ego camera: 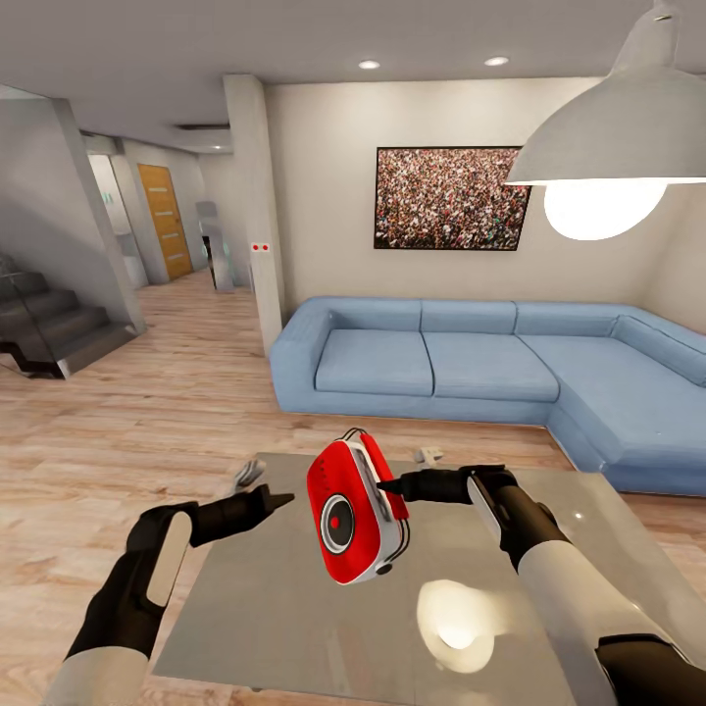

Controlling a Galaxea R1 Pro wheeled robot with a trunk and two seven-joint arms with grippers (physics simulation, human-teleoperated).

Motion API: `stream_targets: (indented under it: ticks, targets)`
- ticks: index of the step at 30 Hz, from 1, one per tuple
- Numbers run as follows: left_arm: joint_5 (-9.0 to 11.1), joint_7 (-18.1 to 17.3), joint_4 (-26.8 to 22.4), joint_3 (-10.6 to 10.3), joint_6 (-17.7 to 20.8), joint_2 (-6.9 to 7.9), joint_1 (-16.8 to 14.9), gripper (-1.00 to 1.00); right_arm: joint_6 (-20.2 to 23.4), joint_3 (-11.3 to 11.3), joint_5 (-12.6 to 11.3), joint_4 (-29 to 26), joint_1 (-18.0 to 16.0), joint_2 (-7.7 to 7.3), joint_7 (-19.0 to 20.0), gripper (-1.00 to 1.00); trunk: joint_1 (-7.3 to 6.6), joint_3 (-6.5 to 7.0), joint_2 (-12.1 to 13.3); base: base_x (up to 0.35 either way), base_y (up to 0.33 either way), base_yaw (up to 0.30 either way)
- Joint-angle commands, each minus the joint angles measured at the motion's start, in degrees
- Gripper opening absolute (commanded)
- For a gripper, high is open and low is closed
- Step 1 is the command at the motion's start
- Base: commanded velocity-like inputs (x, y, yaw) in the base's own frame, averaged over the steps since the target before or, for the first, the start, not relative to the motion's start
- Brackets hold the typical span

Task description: Turn on the radio receiver that's on the table in the living room.

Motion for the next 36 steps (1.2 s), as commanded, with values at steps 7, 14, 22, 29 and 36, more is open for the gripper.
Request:
stream_targets:
  ticks: [7, 14, 22, 29, 36]
  targets:
    - [-0.1, 0.1, 0.3, -1.2, 0.0, -0.11, -0.2, -1.00, 0.2, -0.1, -0.5, 0.0, 0.0, 0.01, 0.0, -1.00, 0.00, 0.00, 0.0, 0.000, 0.000, 0.000]
    - [-0.4, 0.2, 0.3, -1.6, 0.0, -0.01, -0.3, -1.00, 0.2, -0.1, -0.5, 0.0, 0.0, 0.01, 0.0, -1.00, 0.00, 0.00, 0.0, 0.000, 0.000, 0.000]
    - [-0.5, 0.3, 0.7, -1.6, 0.1, 0.37, -0.3, -1.00, 0.3, -0.1, -0.5, 0.0, 0.0, 0.01, 0.0, -1.00, 0.00, 0.00, 0.0, 0.000, 0.000, 0.000]
    - [-0.5, 0.3, 1.1, -1.5, 0.1, 1.20, -0.3, -1.00, 0.3, -0.1, -0.5, 0.0, 0.0, 0.00, 0.0, -1.00, 0.00, 0.00, 0.0, 0.000, 0.000, 0.000]
    - [-0.5, 0.3, 2.3, -1.5, 0.0, 1.30, -0.3, -1.00, 0.3, -0.1, -0.5, 0.0, 0.0, 0.01, 0.1, -1.00, 0.00, 0.00, 0.0, 0.000, 0.000, 0.000]
